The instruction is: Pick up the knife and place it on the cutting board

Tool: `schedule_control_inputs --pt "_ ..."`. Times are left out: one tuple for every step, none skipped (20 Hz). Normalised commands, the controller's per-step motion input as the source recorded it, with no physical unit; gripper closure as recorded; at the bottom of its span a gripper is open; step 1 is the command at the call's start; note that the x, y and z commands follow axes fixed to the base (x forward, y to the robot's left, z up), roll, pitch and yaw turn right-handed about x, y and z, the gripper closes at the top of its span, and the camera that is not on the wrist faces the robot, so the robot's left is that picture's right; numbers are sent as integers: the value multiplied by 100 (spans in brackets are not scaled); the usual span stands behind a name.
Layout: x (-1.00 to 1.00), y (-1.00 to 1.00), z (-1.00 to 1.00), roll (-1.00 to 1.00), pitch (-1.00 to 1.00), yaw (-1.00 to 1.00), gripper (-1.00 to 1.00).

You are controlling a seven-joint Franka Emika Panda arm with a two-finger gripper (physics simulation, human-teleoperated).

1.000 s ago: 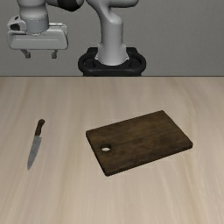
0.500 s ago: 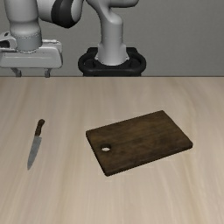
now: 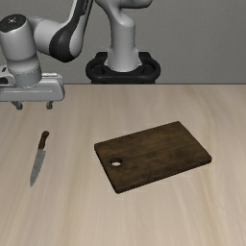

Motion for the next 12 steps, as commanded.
schedule_control_inputs --pt "0 0 -100 0 0 0 -100" --pt "0 0 -100 0 0 0 -100" --pt "0 0 -100 0 0 0 -100" --pt "0 0 -100 0 0 0 -100" --pt "0 0 -100 0 0 0 -100" --pt "0 0 -100 0 0 0 -100" --pt "0 0 -100 0 0 0 -100" --pt "0 0 -100 0 0 0 -100" --pt "0 0 -100 0 0 0 -100" --pt "0 0 -100 0 0 0 -100" --pt "0 0 -100 0 0 0 -100" --pt "0 0 -100 0 0 0 -100"
